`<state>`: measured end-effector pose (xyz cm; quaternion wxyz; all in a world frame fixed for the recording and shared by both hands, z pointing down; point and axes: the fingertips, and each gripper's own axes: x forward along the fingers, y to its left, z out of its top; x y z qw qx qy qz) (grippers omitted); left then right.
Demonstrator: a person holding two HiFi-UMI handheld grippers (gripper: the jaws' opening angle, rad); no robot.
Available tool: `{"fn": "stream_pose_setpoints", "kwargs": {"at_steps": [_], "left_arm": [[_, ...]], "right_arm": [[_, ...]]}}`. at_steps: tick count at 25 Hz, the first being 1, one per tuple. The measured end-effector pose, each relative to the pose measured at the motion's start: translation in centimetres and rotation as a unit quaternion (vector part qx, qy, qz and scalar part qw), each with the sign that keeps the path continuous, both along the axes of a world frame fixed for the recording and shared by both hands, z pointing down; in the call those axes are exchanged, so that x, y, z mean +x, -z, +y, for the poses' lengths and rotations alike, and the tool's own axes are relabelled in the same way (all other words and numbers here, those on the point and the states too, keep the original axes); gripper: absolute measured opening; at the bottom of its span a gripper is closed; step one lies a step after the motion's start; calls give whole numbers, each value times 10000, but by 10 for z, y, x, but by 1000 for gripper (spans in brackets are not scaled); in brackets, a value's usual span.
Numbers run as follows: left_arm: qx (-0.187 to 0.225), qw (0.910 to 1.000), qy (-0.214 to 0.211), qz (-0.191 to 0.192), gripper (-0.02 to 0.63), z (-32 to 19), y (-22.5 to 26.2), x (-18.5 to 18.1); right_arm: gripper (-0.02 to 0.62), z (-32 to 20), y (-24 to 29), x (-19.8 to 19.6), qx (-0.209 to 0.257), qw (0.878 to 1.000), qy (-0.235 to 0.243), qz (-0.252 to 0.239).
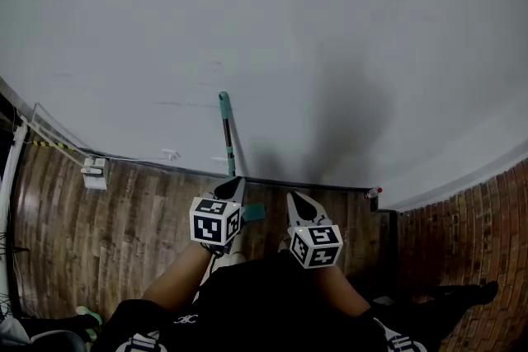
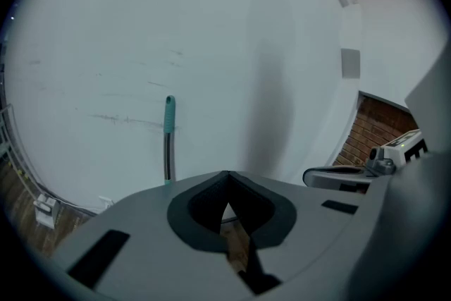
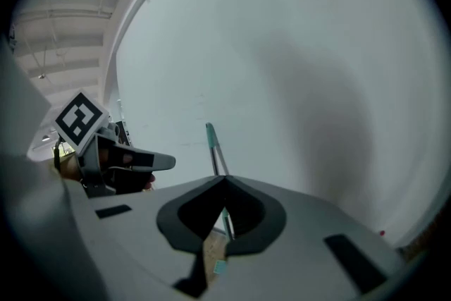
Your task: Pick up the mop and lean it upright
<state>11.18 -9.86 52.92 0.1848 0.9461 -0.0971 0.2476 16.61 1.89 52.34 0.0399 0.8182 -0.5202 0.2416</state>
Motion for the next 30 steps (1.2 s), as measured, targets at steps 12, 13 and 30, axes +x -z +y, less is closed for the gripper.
{"fn": "stream_pose_setpoints", "kwargs": {"at_steps": [12,13,30], "left_arm": [[323,9936,1018,-360,-5,-9,2,67],[344,9925,1112,-375,-5,-8,3,69],[267,9800,1942,-331,-5,-48,1,31]], "right_arm": [[14,-50,-5,80,313,9895,1380,-305],[13,-52,-7,85,300,9878,1492,-343],[14,-116,-9,71,321,9712,2323,-415]]}}
